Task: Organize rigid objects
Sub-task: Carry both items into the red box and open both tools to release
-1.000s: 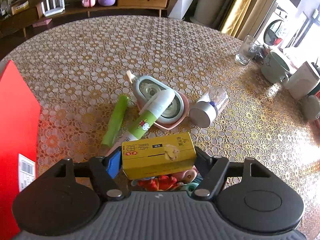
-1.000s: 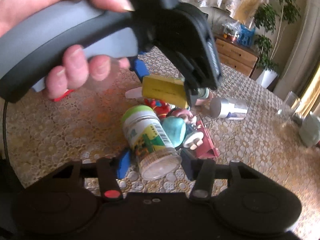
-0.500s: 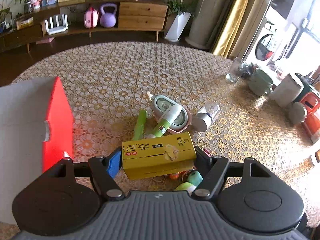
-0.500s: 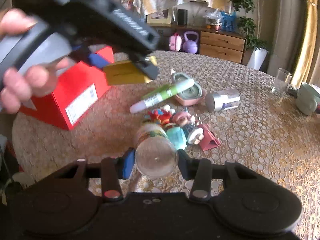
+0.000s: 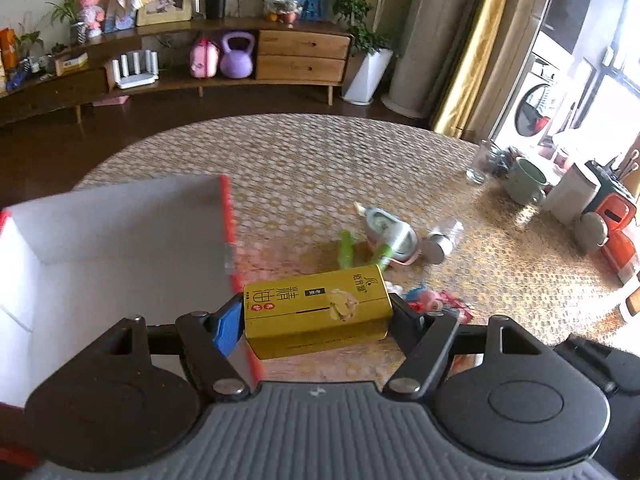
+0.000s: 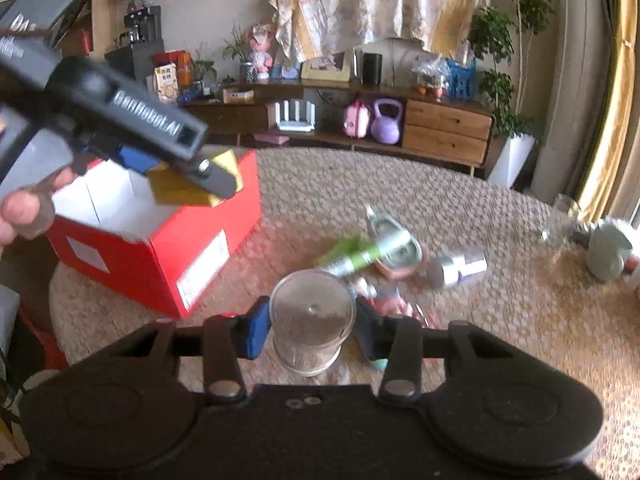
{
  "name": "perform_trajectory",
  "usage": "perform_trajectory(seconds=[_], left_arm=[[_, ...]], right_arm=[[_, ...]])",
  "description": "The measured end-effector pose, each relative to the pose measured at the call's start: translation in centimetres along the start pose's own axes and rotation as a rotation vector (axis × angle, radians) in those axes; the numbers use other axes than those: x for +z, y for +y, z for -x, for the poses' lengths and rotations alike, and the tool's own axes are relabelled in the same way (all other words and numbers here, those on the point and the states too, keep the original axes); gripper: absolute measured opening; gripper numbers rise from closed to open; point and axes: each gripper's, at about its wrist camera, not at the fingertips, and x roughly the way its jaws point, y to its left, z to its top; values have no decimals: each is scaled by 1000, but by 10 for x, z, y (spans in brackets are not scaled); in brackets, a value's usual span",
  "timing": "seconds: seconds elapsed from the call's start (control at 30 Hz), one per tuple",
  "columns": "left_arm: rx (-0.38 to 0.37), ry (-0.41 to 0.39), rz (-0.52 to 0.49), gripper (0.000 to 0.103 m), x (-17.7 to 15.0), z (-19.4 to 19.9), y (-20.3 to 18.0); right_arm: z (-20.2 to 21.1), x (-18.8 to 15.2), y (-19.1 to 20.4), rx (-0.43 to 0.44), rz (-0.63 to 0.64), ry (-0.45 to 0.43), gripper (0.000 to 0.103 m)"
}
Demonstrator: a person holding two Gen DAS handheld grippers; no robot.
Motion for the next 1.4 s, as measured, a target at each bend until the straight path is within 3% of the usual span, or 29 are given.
perform_trajectory(seconds=[0.3,0.63,0.8,1.07,1.4], left_arm=[[90,-44,2,73,6,31,59],[224,-4,61,73,7,22,140],[240,63,70,73,9,-3,168],[251,155,47,73,12,-50,182],[278,298,50,73,14,-98,198]], right_arm=[[-6,62,33,76,13,-77,44],[-52,105,94,168,86,-87,44],[-91,107,120,195,145,-34,44],[-154,97,149,194,206,84,43],[-182,93,162,164,228,217,44]])
